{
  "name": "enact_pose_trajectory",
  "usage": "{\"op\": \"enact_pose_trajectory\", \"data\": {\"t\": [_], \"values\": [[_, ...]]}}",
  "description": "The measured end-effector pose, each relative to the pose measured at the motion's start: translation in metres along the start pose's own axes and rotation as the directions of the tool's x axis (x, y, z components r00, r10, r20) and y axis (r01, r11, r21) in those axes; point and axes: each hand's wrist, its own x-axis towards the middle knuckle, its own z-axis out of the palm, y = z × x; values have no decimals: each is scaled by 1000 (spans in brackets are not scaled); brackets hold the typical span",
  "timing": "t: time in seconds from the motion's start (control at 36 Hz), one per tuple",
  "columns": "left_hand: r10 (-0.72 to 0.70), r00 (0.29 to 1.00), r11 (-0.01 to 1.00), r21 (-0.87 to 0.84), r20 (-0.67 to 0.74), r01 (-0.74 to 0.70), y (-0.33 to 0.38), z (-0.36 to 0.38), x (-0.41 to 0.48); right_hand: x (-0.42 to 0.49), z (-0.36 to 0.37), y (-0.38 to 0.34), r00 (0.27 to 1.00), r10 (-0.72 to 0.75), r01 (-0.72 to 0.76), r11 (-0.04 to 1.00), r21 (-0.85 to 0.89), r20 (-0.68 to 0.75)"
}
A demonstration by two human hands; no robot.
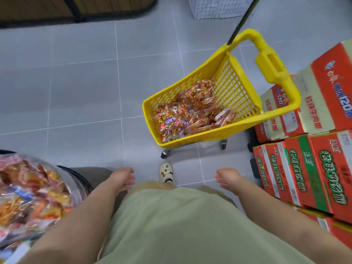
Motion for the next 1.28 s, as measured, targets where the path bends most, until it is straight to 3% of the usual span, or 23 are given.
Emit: {"op": "enact_pose_trajectory", "data": {"t": [0.25, 0.39, 0.53, 0.64, 0.83, 1.0, 1.14, 1.19, 1.28], "values": [[118, 993, 987, 111, -1, -117, 107, -15, 28, 11, 21, -112, 998, -36, 40, 995, -95, 51], [43, 999, 996, 77, -17, -42, 123, -1, 51, 36, 31, -169, 990, -117, 130, 976, -174, 81], [-60, 997, 997, 41, -43, 62, 131, 29, 71, 69, 50, -211, 966, -153, 224, 898, -380, 206], [-64, 997, 998, -16, -49, 63, 136, 58, 88, 101, 67, -220, 940, -140, 302, 768, -564, 312], [-15, 996, 997, 76, -85, 21, 149, 95, 125, 139, 82, -209, 881, -133, 466, 416, -781, 455], [58, 972, 998, 2, -229, -59, 136, 110, 152, 161, 94, -193, 822, -203, 553, 62, -831, 532], [94, 965, 995, -9, -247, -100, 130, 113, 155, 160, 118, -185, 725, -210, 627, -196, -754, 656], [106, 962, 994, -11, -251, -112, 129, 113, 156, 159, 127, -185, 703, -203, 633, -258, -730, 682], [106, 965, 993, -26, -241, -115, 129, 112, 155, 158, 130, -189, 668, -246, 656, -252, -711, 703]]}}
